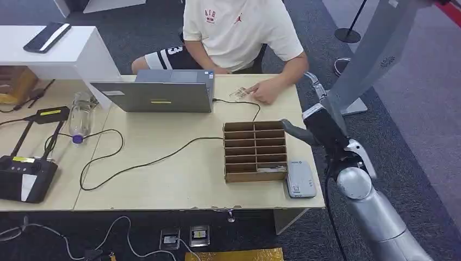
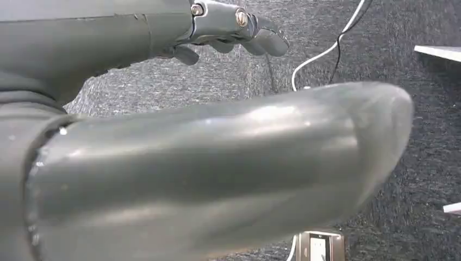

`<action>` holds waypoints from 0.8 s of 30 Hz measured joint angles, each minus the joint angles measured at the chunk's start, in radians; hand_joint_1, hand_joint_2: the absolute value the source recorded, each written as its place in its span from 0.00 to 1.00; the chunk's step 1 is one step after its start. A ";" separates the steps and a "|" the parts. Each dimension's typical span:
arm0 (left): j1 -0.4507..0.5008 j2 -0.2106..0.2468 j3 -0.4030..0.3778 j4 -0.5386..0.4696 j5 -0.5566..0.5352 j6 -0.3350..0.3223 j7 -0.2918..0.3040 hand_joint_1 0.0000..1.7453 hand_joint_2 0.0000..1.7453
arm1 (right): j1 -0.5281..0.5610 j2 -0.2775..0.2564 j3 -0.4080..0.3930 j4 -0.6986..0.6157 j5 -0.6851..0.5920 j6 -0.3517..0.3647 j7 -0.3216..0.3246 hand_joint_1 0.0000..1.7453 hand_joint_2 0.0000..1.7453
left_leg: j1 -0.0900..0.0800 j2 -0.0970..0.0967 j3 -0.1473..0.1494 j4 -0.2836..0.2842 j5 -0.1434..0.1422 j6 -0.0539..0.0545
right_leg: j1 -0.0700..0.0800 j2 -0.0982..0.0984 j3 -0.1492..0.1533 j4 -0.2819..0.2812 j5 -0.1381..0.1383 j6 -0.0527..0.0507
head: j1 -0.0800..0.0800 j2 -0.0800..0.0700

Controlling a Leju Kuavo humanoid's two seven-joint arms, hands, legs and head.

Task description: Pass the card to the sensor for recognition and then transmit it.

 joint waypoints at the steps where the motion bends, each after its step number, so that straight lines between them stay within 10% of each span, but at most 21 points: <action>1: 0.000 0.000 0.000 0.000 0.000 0.000 0.000 0.00 0.00 | 0.011 -0.004 0.000 -0.016 0.022 -0.005 0.002 0.00 1.00 | 0.000 0.000 0.000 0.000 0.000 0.000 | 0.000 0.000 0.000 0.000 0.000 0.000 | 0.000 0.000; 24: 0.000 0.001 -0.025 0.000 0.000 -0.002 0.006 0.00 0.00 | 0.201 -0.018 0.015 -0.135 0.090 -0.045 0.022 0.00 1.00 | 0.000 0.000 0.000 0.000 0.000 0.000 | 0.000 0.000 0.000 0.000 0.000 0.000 | 0.000 0.000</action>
